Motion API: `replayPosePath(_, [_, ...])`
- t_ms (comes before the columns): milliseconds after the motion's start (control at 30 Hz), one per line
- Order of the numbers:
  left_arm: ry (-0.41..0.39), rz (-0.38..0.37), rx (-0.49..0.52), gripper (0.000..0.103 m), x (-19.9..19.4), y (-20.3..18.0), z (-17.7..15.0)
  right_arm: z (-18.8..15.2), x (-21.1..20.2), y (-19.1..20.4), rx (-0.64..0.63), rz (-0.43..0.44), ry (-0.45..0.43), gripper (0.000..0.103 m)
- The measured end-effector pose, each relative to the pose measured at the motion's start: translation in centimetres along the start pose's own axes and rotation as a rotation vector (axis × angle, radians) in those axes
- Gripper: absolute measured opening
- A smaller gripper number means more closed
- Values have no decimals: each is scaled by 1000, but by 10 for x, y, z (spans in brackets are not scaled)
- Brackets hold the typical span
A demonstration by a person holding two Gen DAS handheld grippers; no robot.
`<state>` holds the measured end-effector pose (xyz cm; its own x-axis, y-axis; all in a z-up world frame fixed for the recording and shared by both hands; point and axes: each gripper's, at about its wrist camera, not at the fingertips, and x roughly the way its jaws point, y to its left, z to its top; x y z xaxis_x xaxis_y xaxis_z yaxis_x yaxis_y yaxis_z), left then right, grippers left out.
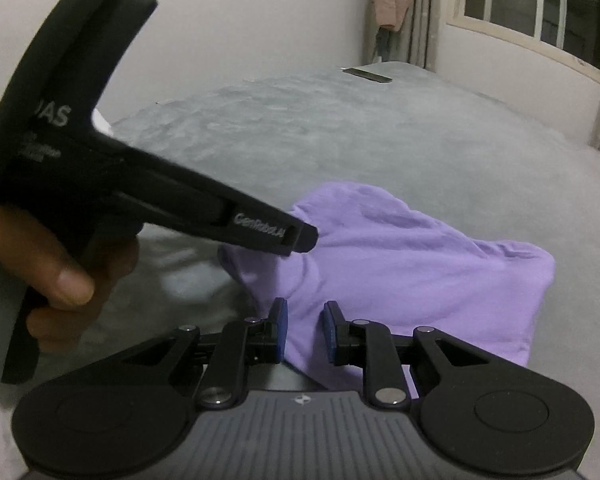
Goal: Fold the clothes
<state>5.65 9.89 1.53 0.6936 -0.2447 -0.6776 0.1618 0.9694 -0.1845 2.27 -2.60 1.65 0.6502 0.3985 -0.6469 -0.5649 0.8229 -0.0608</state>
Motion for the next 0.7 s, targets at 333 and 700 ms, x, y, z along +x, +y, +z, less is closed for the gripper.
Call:
replayPosePath(333, [23, -51, -101, 16, -10, 23, 12, 10, -34, -52, 134, -29, -26, 28])
replayPosePath(700, [62, -161, -222, 36, 2, 39, 10, -4, -39, -118, 364, -100, 87, 36])
